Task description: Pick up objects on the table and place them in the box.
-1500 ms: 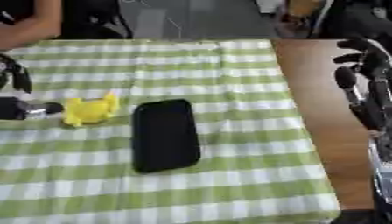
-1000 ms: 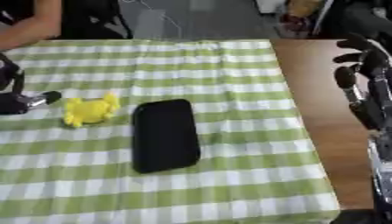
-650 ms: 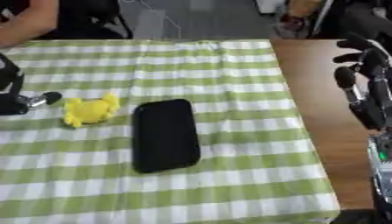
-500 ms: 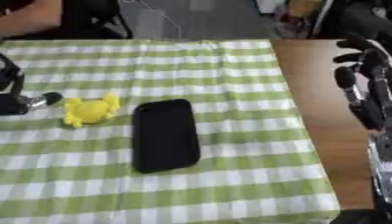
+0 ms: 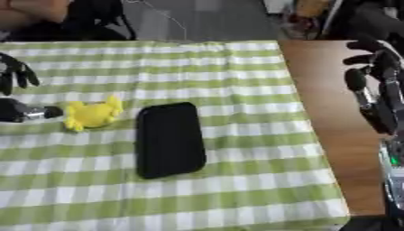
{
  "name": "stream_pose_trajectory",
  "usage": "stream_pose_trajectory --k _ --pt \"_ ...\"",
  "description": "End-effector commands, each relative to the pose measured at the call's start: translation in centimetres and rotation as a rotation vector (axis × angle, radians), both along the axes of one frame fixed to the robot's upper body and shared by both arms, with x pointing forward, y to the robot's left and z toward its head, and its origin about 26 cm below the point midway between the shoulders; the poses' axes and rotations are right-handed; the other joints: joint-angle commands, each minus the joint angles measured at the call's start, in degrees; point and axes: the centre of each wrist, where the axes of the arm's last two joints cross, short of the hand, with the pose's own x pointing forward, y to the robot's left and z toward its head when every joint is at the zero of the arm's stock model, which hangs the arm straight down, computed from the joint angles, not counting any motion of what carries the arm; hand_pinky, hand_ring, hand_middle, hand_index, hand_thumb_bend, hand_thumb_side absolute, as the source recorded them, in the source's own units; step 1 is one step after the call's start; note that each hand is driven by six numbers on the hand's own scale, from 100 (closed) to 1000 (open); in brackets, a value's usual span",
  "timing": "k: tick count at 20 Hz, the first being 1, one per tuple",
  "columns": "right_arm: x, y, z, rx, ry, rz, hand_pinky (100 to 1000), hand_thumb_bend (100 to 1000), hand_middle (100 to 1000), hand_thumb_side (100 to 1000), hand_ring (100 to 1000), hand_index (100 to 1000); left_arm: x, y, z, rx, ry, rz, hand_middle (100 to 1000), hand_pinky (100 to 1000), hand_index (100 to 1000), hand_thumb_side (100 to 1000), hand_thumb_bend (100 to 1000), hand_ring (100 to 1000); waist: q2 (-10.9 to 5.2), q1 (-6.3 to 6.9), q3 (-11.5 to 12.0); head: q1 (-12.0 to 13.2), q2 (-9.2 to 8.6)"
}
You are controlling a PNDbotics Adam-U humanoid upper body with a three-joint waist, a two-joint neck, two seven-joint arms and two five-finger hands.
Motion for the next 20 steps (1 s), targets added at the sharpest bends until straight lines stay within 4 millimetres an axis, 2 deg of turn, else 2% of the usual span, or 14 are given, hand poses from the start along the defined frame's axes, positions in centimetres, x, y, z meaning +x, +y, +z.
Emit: stream_pose_trajectory --k 1,2,5,15,20 --pt "0.1 -0.4 1.2 -0.026 -0.029 0.000 506 650 779 1000 681 931 0.1 0.4 1.7 0.062 0.009 -0.016 774 625 814 700 1000 731 -0.64 0.20 -0.1 -0.5 -0.66" --pt "0.1 -0.4 1.2 -0.027 -0.029 0.000 506 650 779 1000 681 931 0.2 0.4 1.8 0.067 0.020 -0.022 804 647 847 697 1000 764 -0.66 0.21 -0.1 -0.5 -0.67" --pt "0.1 -0.4 1.2 -0.027 -0.029 0.001 506 650 778 1000 681 931 0.5 0.4 2.2 0.076 0.044 -0.035 841 706 869 683 1000 833 -0.69 0.24 -0.2 -0.5 -0.69" --pt "0.1 -0.4 1.2 -0.029 -0.026 0.003 505 650 778 1000 681 931 1.1 0.3 2.9 0.112 0.085 -0.064 839 735 867 660 1000 838 -0.67 0.37 -0.4 -0.7 -0.63" --pt "0.1 -0.4 1.1 -0.031 -0.023 0.006 505 651 778 1000 681 931 1.8 0.6 3.7 0.141 0.134 -0.071 790 748 844 574 1000 809 -0.79 0.49 -0.5 -0.6 -0.62"
